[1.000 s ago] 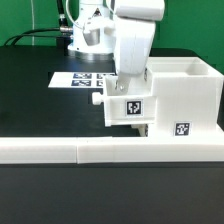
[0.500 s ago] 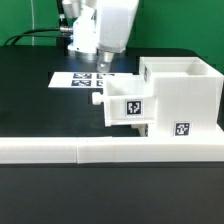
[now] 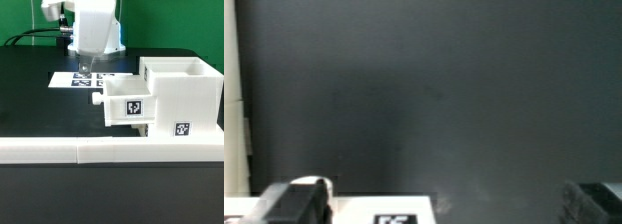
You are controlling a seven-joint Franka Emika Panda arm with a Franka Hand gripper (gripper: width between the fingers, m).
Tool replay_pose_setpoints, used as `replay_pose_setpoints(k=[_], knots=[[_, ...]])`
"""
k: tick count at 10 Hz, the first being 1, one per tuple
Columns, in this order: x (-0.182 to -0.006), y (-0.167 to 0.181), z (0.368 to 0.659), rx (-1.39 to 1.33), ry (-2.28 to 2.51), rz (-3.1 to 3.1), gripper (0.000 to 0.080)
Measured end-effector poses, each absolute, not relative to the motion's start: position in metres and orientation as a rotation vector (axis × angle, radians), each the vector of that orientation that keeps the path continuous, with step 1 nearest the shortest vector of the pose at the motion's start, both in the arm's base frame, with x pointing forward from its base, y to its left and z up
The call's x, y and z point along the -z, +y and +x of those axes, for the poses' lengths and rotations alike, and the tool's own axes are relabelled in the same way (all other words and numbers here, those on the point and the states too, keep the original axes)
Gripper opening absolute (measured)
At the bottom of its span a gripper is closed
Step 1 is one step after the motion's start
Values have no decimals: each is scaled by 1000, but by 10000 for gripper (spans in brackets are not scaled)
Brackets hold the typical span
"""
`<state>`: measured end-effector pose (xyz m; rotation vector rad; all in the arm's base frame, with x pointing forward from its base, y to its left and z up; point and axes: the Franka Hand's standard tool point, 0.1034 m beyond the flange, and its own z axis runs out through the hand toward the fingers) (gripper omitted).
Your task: Assemble drawer
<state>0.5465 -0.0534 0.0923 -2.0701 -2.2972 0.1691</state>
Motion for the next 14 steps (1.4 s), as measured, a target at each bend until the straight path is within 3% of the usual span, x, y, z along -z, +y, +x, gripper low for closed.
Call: replay_pose_setpoints(k=[6,10,14], knots=[[-71,-71,548,-23,-2148,-1971,649],[-60,-42,559,-54,-2046,-2069,649],[-62,-20,561,-58,-2021,-2091,649]])
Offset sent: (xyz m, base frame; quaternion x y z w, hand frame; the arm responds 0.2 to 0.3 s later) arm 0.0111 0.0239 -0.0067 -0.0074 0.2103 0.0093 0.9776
